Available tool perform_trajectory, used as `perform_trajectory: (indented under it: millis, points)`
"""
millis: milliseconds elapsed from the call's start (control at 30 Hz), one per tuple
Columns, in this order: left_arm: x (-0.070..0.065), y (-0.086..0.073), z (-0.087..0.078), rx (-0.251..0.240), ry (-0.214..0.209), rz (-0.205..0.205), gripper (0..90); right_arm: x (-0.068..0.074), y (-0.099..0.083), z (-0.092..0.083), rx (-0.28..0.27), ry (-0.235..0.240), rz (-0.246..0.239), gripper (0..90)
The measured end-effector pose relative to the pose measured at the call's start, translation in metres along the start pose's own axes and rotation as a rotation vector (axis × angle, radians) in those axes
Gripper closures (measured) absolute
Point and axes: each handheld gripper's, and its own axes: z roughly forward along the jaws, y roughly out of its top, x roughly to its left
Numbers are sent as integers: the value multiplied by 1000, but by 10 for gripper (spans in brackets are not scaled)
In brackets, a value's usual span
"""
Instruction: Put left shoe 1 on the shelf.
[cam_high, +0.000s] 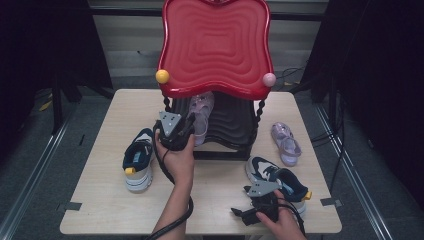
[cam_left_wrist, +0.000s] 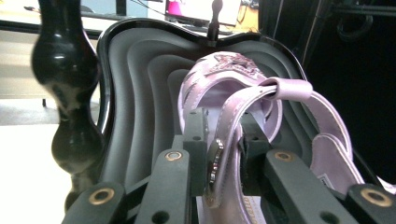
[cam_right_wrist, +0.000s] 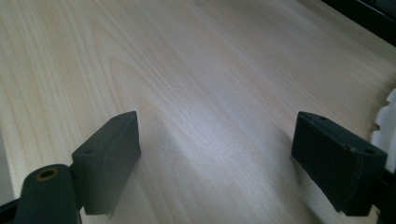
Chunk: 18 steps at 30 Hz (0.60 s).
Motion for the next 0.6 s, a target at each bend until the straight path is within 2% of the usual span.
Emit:
perform_trajectory:
  millis: [100,233,600]
  points:
    - [-2,0,4,-3,19,-1,775,0,0,0,-2,-1,-3,148]
    - [-4,-2,11,-29,46,-30,773,0,0,0,-2,-1,-3,148]
    - [-12,-6,29,-65,86,-57,769,0,0,0,-2,-1,-3,148]
